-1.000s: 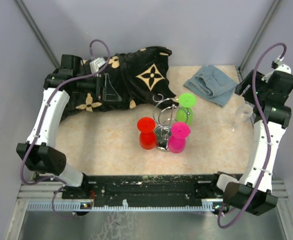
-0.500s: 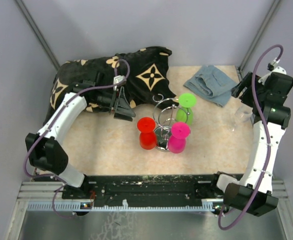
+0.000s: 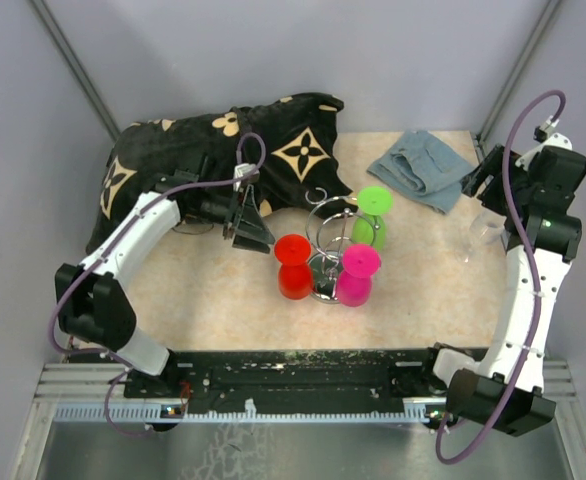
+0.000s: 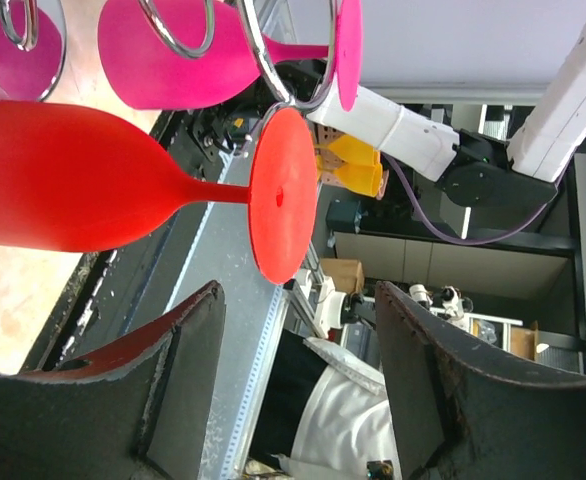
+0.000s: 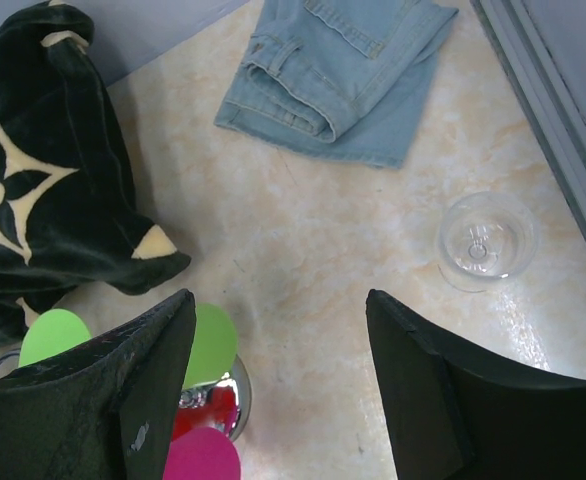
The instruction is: Take the wine glass off the wine glass rack
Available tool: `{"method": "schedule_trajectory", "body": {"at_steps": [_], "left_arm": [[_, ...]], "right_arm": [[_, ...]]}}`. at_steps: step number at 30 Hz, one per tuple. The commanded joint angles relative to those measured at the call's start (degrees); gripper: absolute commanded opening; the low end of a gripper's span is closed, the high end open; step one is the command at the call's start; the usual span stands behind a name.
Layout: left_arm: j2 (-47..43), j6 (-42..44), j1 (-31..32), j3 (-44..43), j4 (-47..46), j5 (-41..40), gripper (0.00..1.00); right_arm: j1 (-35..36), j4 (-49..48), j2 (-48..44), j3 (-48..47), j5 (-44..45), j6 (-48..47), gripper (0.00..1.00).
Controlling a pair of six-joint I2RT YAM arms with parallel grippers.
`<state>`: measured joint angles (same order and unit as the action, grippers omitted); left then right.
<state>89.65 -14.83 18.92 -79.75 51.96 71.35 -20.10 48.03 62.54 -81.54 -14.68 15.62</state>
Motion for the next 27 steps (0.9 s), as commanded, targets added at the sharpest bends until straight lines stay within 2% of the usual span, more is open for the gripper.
{"method": "schedule_trajectory", "body": {"at_steps": [1, 7, 13, 27], "left_arm": [[-2.1, -1.0, 1.3, 2.6, -1.1, 1.6, 0.66], [-1.7, -1.5, 1.6, 2.7, -1.3, 2.1, 0.63], [-0.9, -1.8, 2.0, 1.9, -1.7, 2.6, 0.55], [0.4, -1.9, 4.0, 2.3, -2.0, 2.3, 0.55]], "right_arm": [[0.5, -1.0, -1.8, -1.1, -0.4, -0.9, 0.69], [0.4, -1.1, -2.0, -0.8, -0.2, -1.0, 0.68], [0.4, -1.1, -2.0, -0.8, -0.1, -1.1, 0.68], [0.4, -1.2, -2.4, -0.2, 0.2, -1.6, 0.68]]}}
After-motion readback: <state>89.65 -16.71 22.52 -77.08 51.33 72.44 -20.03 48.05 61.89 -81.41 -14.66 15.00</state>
